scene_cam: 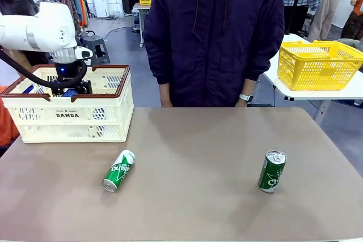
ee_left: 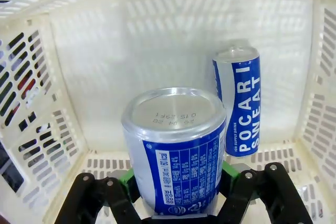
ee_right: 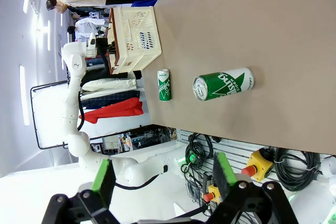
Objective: Place the drinks into the Shopping basket.
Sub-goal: Pick up one drink and place it into the Shopping basket.
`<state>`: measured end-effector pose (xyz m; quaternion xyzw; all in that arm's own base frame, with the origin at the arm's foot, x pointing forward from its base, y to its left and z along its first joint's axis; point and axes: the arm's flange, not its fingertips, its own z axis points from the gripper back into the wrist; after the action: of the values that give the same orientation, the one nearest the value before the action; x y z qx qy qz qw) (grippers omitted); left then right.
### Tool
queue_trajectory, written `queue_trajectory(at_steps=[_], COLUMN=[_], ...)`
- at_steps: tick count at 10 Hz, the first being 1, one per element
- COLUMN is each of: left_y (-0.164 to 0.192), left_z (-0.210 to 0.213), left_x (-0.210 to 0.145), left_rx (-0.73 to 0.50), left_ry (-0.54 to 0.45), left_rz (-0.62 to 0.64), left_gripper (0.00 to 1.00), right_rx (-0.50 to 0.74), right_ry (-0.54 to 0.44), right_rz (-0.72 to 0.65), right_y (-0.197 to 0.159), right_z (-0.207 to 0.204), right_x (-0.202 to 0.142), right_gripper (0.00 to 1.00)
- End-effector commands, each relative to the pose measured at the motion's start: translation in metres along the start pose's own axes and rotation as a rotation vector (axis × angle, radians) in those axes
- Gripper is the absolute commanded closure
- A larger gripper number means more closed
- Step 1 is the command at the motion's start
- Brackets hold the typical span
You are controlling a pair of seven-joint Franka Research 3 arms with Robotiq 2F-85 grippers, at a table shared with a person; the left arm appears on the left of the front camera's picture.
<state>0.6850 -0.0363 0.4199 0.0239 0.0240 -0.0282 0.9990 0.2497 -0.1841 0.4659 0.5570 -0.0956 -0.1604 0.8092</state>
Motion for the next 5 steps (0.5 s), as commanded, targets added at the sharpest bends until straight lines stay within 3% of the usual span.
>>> queue_trajectory(at_steps=[1, 2, 5], left_y=[0.0001, 0.0011, 0.0004], left_z=[0.0079, 0.0087, 0.0099], left_x=[0.0062, 0.0067, 0.0048], left_rx=[-0.016, -0.016, -0.027], left_ry=[0.015, 0.01, -0.004], left_rz=[0.008, 0.019, 0.022], left_gripper=[0.17, 0.0, 0.0], right_rx=[0.013, 0.013, 0.013], right_ry=[0.002, 0.002, 0.002], right_rz=[-0.001, -0.001, -0.001], right_y=[0.0037, 0.0037, 0.0037], right_z=[0.0028, 0.0028, 0.0028], right_x=[0.0002, 0.0002, 0.0002], right_gripper=[0.0, 0.0, 0.0])
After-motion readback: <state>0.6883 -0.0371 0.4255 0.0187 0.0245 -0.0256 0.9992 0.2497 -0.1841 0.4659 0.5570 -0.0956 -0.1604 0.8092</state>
